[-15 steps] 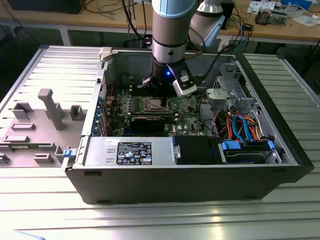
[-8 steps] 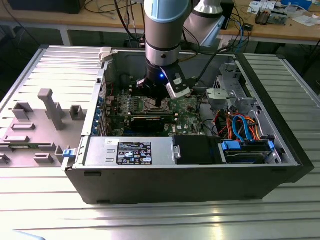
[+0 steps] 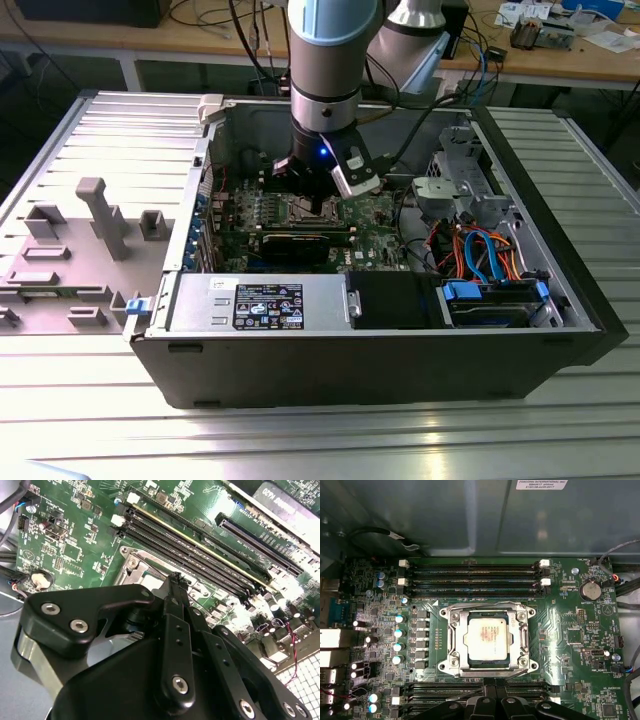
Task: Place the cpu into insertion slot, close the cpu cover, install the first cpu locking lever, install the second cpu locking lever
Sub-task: 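Install the second cpu locking lever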
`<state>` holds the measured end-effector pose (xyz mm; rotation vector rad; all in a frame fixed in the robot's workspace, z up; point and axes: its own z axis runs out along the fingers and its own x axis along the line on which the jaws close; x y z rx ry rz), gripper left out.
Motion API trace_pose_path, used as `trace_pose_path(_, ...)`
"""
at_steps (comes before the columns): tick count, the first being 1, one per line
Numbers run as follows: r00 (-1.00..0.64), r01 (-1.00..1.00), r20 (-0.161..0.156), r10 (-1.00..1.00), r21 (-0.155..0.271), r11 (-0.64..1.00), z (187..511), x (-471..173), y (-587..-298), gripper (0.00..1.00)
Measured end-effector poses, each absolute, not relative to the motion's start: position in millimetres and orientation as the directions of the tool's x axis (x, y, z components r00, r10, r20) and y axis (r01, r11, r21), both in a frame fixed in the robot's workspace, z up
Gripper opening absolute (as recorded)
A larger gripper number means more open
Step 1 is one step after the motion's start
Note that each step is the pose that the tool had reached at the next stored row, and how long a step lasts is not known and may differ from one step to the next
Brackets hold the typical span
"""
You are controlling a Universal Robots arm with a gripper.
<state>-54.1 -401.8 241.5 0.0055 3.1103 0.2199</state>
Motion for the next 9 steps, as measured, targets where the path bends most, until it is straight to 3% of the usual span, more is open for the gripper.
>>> trace_pose_path(5,-1.000,0.002,-0.023,0.005,0.142,0.990,241.5,-54.2,-402.2,0.11)
trace_pose_path(9,-1.000,0.005,0.000,0.006,0.152,0.988,240.1,-54.7,-407.2,0.11)
